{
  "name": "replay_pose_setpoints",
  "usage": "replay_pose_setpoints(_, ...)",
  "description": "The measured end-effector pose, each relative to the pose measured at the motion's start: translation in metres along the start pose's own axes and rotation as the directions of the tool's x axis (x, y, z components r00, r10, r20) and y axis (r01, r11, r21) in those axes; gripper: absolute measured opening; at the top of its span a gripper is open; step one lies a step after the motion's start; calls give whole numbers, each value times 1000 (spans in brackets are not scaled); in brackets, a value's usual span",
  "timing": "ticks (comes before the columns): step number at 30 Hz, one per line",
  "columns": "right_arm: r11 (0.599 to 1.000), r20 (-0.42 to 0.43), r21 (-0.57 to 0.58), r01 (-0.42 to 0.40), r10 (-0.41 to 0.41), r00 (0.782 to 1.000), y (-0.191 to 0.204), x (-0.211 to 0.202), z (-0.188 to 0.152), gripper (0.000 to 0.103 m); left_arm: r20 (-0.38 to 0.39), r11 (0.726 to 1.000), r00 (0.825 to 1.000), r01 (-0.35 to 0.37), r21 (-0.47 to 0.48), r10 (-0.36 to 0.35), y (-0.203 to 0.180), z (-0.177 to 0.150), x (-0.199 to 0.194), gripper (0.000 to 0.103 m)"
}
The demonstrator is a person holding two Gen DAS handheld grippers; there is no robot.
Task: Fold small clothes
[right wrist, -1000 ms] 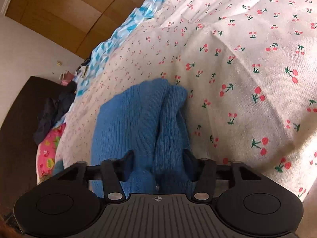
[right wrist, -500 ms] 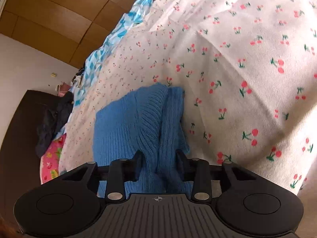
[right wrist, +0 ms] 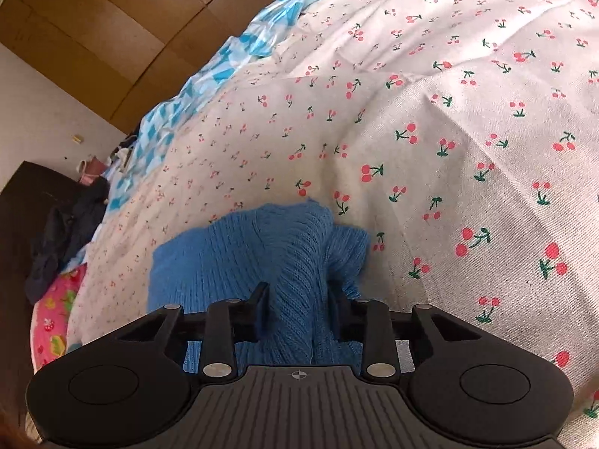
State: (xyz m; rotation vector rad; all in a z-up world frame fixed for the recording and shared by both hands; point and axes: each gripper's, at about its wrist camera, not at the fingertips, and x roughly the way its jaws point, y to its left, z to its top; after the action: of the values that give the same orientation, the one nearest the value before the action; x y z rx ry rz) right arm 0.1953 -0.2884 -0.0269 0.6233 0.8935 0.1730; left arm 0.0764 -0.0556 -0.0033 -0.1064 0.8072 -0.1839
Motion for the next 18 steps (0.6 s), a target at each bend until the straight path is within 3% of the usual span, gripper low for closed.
replay_pose_setpoints(5,993,67,-102,63,-56,996,21,-32,-1,37,14,1000,1000,16,-12,-16,2,-1,-7,58)
replay_pose_setpoints(9,979,97,-196,63,-45,994,39,-62,-24,37,11,999,1000,19,-27,-18,4,-1,-10,58)
replay_pose_setpoints(14,921,84,-366,133,-109,990,51,-73,-71,37,-7,1000,1000,-4,2,4,-1,-2,-11,59)
replay_pose_setpoints(18,875,76,-422,236,-226,971,42,-58,-85,37,-32,1000,999,-8,5,8,-2,-5,-7,59)
